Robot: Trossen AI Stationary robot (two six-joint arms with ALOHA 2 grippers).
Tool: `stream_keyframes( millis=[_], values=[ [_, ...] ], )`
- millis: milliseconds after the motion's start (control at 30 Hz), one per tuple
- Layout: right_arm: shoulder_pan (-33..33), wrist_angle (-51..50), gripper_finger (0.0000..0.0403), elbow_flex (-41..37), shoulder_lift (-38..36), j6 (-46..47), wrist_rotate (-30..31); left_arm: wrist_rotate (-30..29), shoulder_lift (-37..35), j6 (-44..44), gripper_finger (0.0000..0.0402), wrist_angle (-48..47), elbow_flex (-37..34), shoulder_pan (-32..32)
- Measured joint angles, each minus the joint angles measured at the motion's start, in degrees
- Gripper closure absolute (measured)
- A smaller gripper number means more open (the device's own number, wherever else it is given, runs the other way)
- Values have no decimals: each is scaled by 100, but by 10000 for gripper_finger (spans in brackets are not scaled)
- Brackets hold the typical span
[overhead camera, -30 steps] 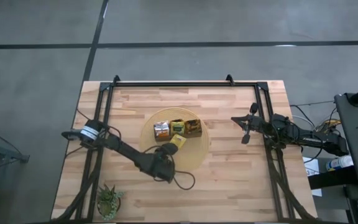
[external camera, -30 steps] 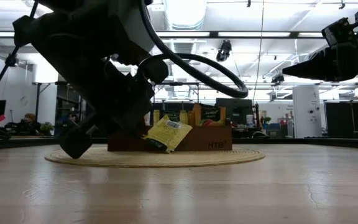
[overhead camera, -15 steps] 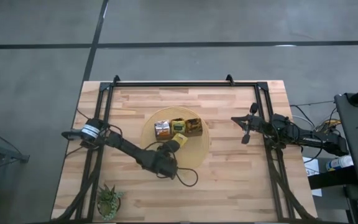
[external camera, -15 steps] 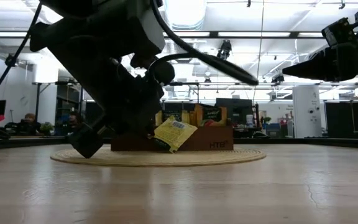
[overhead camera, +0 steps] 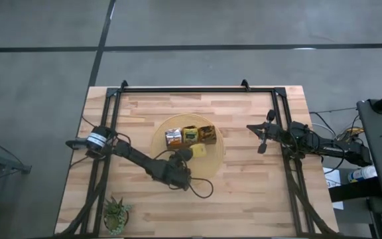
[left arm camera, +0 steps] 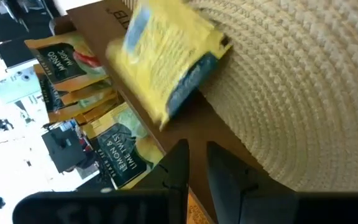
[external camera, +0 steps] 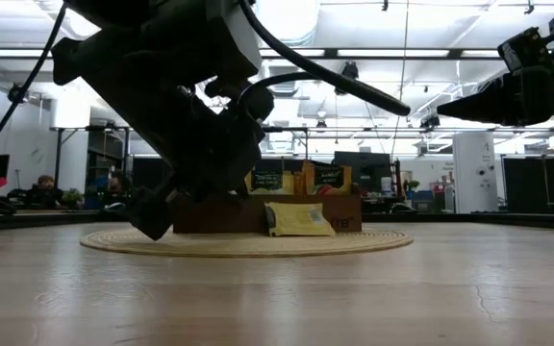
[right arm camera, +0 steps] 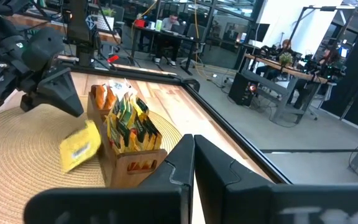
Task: Pick & Place Tea
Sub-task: Put the yellow tea bag into the wooden organizer
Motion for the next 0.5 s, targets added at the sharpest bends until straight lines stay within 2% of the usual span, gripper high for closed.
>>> stream_keyframes(
  millis=[167, 500],
  values=[
    [-2, 0, 394, 0, -2, 0, 0, -35, 0, 230, 351, 0, 0, 0],
    [-1, 1, 394, 1, -2, 0, 0, 391, 4, 696, 351, 203, 0, 116]
  ],
)
